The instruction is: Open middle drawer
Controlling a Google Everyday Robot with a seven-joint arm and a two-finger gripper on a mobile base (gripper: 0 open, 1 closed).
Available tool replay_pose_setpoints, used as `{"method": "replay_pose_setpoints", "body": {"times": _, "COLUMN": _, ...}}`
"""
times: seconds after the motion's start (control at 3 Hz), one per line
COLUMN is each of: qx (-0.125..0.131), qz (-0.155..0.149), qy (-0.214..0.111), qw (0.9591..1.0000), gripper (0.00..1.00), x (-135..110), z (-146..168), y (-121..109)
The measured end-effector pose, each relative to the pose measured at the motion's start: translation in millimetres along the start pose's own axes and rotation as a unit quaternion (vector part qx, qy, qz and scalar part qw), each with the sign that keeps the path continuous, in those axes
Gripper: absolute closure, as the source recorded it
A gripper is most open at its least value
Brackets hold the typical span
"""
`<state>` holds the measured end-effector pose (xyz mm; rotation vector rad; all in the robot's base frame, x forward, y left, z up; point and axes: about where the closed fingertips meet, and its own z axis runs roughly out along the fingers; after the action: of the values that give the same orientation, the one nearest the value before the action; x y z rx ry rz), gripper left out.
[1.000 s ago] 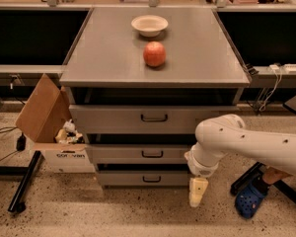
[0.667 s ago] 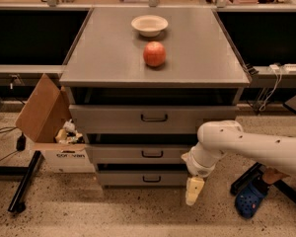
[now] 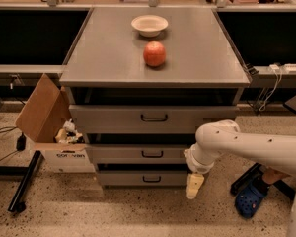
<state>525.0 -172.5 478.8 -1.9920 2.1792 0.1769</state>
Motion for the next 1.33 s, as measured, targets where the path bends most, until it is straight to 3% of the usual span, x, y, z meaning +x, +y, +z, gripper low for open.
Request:
{"method": "replay_pose_setpoints", "body": {"times": 0.33, "qx": 0.051, "qz": -0.018, "qy": 0.014, "qw": 0.9985, "gripper": 0.00, "x": 11, "z": 3, "y": -34}}
{"method": "replay_pose_setpoints", "body": {"times": 0.67, "qx": 0.075, "qz": -0.024, "qy": 0.019, "qw": 0.9967, "gripper": 0.00, "x": 20, "z": 13, "y": -62}}
{"method": "replay_pose_setpoints", "body": {"times": 1.33, "qx": 0.075, "qz": -0.012, "qy": 0.006, "qw": 0.9971, "gripper": 0.00, "x": 36, "z": 46, "y": -98}}
